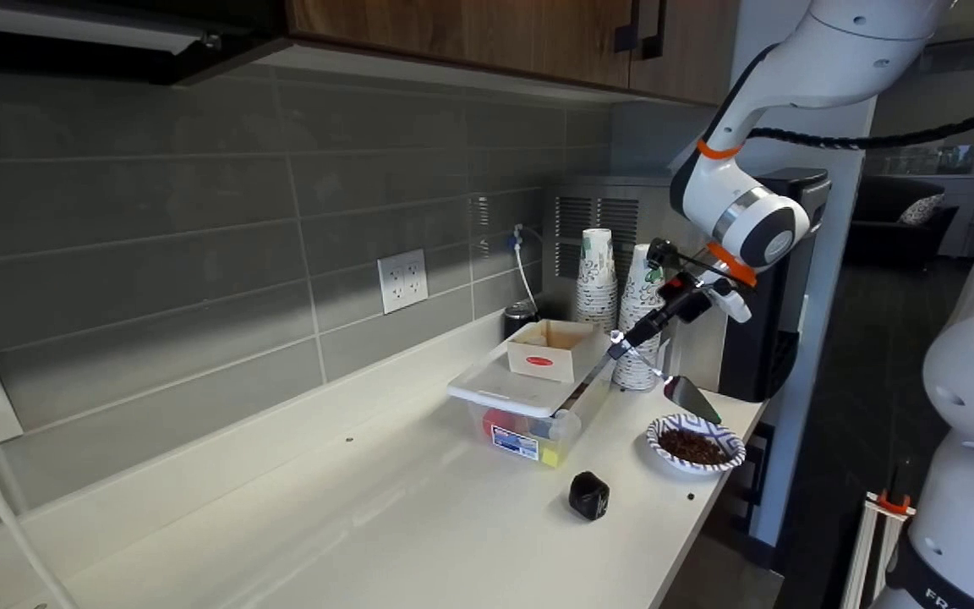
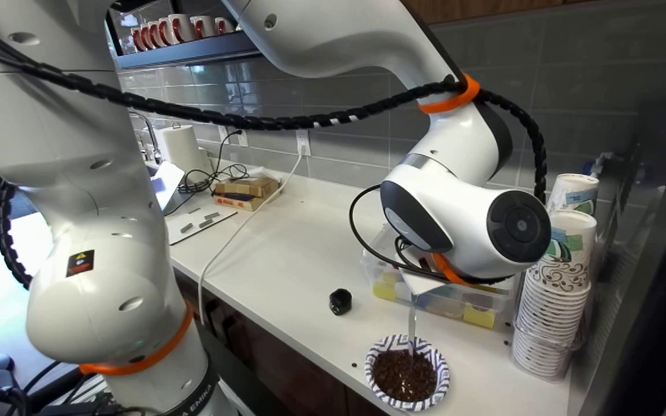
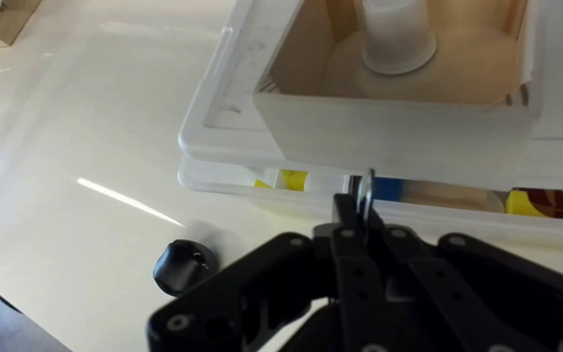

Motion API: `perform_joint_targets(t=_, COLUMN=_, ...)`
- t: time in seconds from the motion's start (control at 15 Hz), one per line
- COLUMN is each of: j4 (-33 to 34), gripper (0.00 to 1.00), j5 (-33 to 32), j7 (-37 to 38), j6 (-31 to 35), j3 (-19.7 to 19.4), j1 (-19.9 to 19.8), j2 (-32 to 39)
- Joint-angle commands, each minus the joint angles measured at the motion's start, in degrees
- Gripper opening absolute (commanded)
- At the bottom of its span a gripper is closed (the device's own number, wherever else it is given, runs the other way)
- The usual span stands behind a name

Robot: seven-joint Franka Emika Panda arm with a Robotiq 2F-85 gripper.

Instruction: Use the cake slicer to stir in the bowl

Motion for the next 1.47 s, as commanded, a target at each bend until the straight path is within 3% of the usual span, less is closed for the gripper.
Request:
perform_joint_targets(t=0.0, j4=-1.6, gripper=0.01, j5=1.7, j7=-2.8, j6=-5.1, j3=-1.0, j1=-1.3, j2=-1.1)
perform_joint_targets(t=0.8, j4=-2.1, gripper=0.01, j5=8.0, j7=-11.3, j6=-6.8, j3=-0.9, j1=-1.3, j2=4.8)
perform_joint_targets(t=1.4, j4=-1.4, gripper=0.01, j5=16.8, j7=-16.5, j6=-5.7, j3=0.1, j1=-0.3, j2=9.0)
